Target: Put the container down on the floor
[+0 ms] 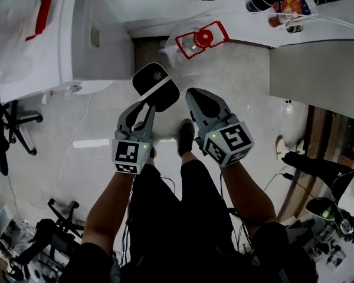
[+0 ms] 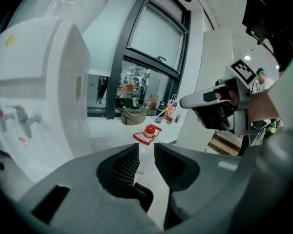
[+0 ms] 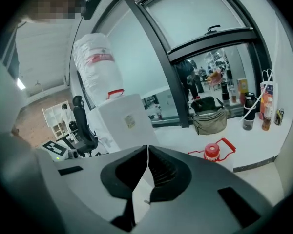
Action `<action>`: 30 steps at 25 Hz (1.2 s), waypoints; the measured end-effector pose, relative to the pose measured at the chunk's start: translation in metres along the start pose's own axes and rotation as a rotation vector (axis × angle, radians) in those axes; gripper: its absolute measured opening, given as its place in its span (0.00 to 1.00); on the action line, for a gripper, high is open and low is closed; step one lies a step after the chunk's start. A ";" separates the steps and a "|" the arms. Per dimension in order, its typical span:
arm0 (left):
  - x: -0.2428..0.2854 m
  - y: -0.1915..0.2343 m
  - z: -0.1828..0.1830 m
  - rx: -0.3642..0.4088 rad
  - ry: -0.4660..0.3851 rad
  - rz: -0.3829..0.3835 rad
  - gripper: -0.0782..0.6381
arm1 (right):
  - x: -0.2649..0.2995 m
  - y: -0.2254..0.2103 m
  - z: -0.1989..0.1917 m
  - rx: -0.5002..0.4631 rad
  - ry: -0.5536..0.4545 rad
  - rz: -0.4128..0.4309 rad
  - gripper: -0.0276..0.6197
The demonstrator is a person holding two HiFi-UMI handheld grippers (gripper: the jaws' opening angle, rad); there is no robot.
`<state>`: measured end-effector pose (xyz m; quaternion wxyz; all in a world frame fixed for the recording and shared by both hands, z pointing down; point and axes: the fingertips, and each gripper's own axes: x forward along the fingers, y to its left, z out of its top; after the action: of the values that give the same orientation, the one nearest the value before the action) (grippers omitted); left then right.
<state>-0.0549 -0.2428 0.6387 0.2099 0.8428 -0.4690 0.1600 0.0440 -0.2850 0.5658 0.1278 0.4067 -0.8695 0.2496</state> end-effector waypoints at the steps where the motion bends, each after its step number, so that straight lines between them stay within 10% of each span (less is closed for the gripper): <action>1: -0.006 -0.003 0.011 0.002 -0.012 0.000 0.25 | -0.003 0.005 0.008 -0.007 -0.004 0.008 0.06; 30: -0.127 -0.073 0.198 -0.073 -0.029 -0.072 0.12 | -0.105 0.074 0.160 -0.095 -0.092 -0.008 0.06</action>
<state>-0.0428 -0.2166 0.3940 0.2393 0.8532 -0.4468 0.1230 0.0505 -0.2636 0.3619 0.1079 0.4149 -0.8835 0.1887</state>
